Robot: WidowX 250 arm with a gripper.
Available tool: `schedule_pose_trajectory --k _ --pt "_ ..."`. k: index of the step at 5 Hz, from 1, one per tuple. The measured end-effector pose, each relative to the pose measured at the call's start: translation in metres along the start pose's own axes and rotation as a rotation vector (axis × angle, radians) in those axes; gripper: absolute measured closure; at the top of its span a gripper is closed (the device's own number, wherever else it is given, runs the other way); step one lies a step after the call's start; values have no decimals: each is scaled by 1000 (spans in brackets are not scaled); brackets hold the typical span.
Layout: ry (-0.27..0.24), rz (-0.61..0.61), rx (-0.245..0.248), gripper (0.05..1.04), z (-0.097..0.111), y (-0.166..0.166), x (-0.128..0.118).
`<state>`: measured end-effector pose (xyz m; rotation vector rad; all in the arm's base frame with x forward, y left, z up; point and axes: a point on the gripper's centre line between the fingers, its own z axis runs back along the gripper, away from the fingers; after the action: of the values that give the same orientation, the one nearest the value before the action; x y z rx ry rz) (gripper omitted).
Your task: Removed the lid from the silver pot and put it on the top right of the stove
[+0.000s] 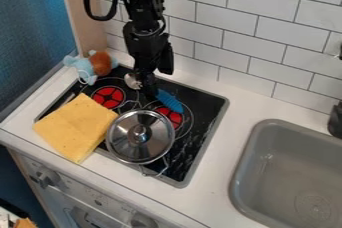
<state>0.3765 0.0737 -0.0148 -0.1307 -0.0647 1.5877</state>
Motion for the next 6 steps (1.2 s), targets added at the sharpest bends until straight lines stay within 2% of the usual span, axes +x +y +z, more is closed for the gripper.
schedule_pose_trajectory --k 1,3,4,5,6 --pt "11 2 48 84 -15 9 0" --pt "45 -2 90 84 -4 6 4" --pt "33 -22 53 84 25 7 1" --pt "4 -58 56 84 51 32 -24" --pt "-61 -21 46 85 76 72 -45"
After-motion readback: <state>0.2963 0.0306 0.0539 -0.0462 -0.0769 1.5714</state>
